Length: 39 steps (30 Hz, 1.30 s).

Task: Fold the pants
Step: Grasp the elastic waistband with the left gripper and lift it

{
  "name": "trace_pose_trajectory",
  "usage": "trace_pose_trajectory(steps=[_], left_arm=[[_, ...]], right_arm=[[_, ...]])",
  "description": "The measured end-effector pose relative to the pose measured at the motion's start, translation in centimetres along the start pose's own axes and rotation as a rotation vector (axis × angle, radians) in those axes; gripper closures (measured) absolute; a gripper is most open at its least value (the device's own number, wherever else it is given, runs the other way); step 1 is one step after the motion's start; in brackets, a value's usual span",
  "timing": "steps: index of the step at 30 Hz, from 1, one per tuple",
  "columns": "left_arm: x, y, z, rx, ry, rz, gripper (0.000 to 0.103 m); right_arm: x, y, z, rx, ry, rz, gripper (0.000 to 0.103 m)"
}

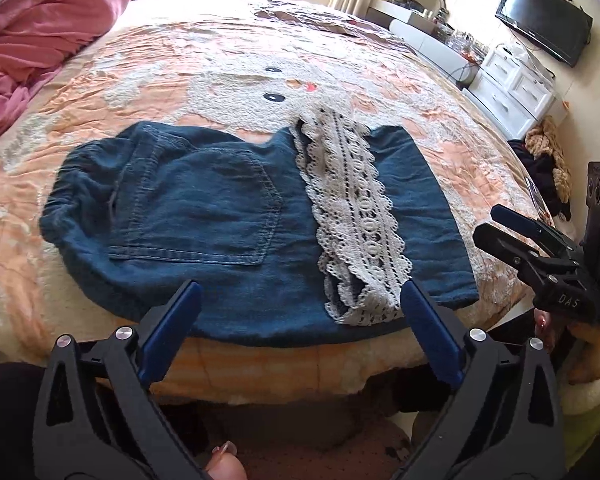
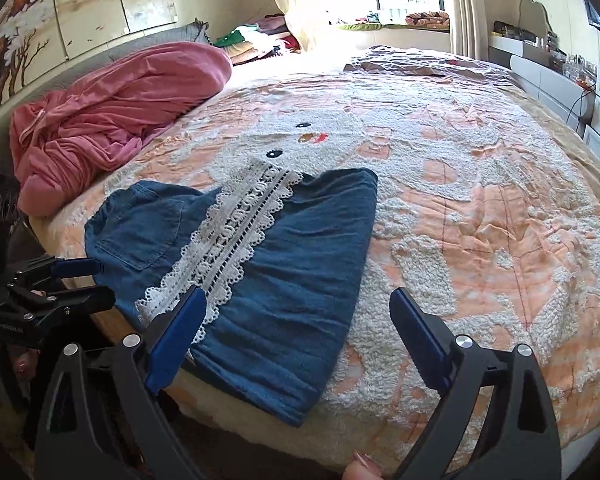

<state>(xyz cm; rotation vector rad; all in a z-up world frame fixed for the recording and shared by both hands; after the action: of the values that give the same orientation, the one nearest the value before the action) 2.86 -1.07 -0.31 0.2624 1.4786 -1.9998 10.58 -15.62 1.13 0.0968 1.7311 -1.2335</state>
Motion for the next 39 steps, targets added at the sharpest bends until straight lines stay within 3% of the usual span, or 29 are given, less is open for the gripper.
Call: trace_pose_trajectory(steps=[13,18,24,31,39], left_arm=[[-1.6,-2.2,-6.2,-0.046,-0.151,0.053,0.01],[-2.2,-2.3,-8.9,-0.079,-0.224,0.084,0.01],[-2.4,-1.5,-11.7,-0.001,-0.34,0.073,0.01],[-2.8,0.2,-13.3,0.029,-0.403,0.069,0.01],[-3.3,0.6,-13.6,0.055,-0.426,0.104,0.01]], right_arm=[[-3.4,1.6,-2.5,-0.042,-0.049,-0.001,0.006],[-6.9,3.7,-5.4,-0.149,-0.122,-0.014,0.005],[-10.9,8.7,-9.6,-0.243,-0.232,-0.093,0.005],[-14.8,13.5,-14.7,-0.327,-0.366,-0.165,0.005],[-16.0,18.5,-19.3,-0.5,-0.347,-0.306,0.006]])
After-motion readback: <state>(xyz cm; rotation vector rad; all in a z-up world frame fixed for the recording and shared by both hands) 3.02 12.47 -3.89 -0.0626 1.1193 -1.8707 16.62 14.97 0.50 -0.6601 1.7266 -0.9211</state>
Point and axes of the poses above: each gripper's, at about its wrist camera, not at the fingertips, and y roughly the way its jaws point, z to its right, x to its underside, the point moved 6 cm from there along y, roughly the way its jaws point, and after that the axes turned 13 degrees about -y, right-handed, at the moved point
